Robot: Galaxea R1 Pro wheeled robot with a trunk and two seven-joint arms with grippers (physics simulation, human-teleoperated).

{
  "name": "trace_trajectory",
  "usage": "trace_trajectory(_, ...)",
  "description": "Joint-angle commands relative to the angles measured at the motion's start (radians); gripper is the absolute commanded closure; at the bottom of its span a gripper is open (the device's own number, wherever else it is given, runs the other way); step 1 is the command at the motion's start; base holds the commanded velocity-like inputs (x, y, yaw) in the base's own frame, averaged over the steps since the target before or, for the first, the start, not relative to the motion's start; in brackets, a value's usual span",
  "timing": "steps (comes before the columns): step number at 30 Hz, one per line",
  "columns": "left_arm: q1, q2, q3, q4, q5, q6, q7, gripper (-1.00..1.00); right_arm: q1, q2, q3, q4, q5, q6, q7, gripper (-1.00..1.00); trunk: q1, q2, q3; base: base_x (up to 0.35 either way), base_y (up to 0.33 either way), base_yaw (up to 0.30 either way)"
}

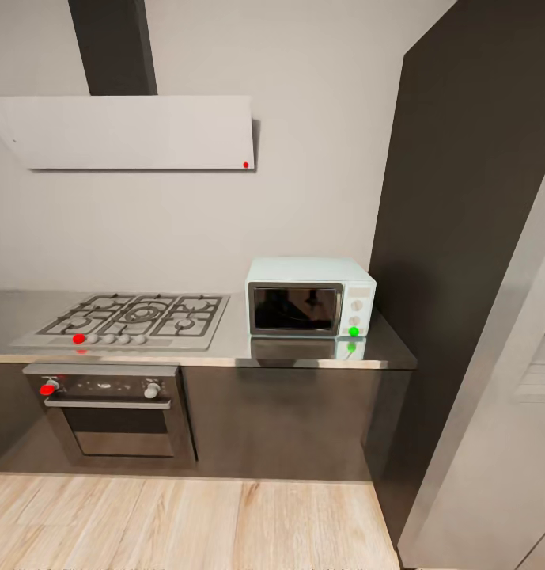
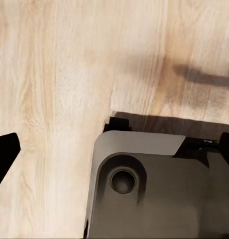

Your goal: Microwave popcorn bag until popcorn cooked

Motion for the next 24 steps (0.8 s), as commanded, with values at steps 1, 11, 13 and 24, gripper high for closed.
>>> trace_trajectory(1, 0.0, 0.0, -0.009, 0.0, 0.007, -0.002, 0.001, -1.0, -0.001, -0.001, -0.009, 0.002, 0.008, -0.005, 0.002, 1.0, 0.0, -0.001, -0.001, 0.0, 0.0, 0.0)
trace_trajectory(11, 0.0, 0.0, -0.009, 0.0, 0.007, -0.002, 0.001, -1.0, -0.001, -0.001, -0.009, 0.002, 0.008, -0.005, 0.002, 1.0, 0.0, -0.001, -0.001, 0.0, 0.0, 0.0)
trace_trajectory(13, 0.0, 0.001, -0.01, 0.0, 0.006, -0.002, 0.001, -1.0, -0.001, -0.001, -0.009, 0.002, 0.008, -0.005, 0.002, 1.0, 0.0, -0.001, -0.001, 0.0, 0.0, 0.0)
trace_trajectory(24, 0.0, 0.009, -0.004, 0.0, 0.02, -0.001, 0.003, -1.0, -0.001, 0.029, -0.009, 0.002, 0.009, -0.005, 0.004, 1.0, 0.0, -0.001, -0.001, 0.0, 0.0, 0.0)
